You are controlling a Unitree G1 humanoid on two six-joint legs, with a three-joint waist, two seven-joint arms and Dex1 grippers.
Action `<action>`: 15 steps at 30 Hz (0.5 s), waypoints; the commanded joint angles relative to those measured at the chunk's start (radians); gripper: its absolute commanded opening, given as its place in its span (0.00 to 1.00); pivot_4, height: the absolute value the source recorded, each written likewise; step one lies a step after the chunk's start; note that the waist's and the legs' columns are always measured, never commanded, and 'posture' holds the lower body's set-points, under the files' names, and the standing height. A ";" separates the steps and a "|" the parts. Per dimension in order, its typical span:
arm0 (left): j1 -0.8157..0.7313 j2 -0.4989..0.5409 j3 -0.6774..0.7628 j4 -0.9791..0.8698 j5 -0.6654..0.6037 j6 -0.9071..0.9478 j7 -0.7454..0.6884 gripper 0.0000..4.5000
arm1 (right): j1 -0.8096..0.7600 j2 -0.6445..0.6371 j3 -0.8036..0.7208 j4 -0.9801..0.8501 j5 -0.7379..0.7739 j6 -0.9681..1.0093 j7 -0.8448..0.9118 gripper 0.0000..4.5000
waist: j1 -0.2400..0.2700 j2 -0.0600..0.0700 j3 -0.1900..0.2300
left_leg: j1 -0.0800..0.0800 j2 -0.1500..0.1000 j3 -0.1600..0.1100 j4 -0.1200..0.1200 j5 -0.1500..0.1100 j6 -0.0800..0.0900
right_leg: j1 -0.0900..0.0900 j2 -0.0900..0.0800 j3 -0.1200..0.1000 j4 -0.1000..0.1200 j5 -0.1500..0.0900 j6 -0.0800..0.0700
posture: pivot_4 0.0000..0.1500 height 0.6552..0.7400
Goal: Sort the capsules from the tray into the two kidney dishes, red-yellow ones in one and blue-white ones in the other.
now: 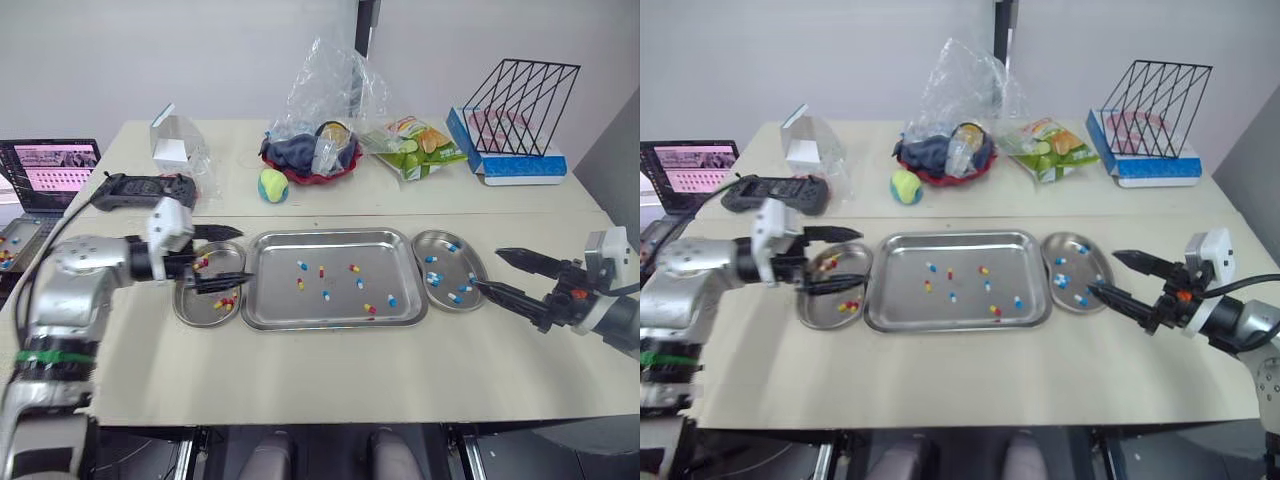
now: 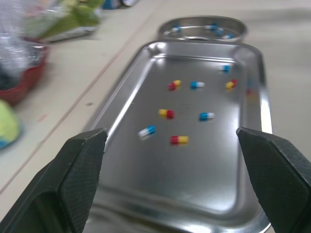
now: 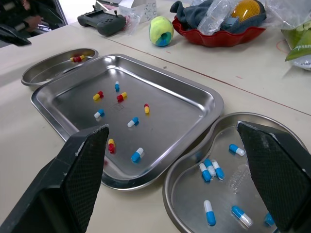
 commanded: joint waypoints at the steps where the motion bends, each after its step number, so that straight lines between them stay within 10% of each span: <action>1: -0.083 -0.046 -0.068 0.073 0.051 -0.056 -0.053 1.00 | 0.023 -0.005 -0.047 -0.060 0.030 0.006 -0.016 0.97 | 0.001 0.000 0.000 | -0.001 0.000 0.000 0.000 0.000 0.000 | 0.000 0.000 0.000 0.000 0.000 0.000 | 1.00 1.00; 13: -0.243 -0.196 -0.197 0.379 0.215 -0.237 -0.112 1.00 | 0.162 -0.016 -0.119 -0.196 0.061 0.062 -0.066 0.97 | -0.002 -0.001 0.000 | -0.002 0.000 0.000 0.002 0.000 0.000 | 0.000 0.000 -0.001 0.001 0.000 0.001 | 1.00 1.00; 15: -0.262 -0.210 -0.207 0.434 0.241 -0.268 -0.114 0.88 | 0.172 -0.012 -0.125 -0.206 0.062 0.063 -0.074 0.98 | -0.002 -0.001 0.000 | -0.002 0.000 0.000 0.002 0.000 0.000 | 0.000 0.000 -0.001 0.001 0.000 0.001 | 1.00 1.00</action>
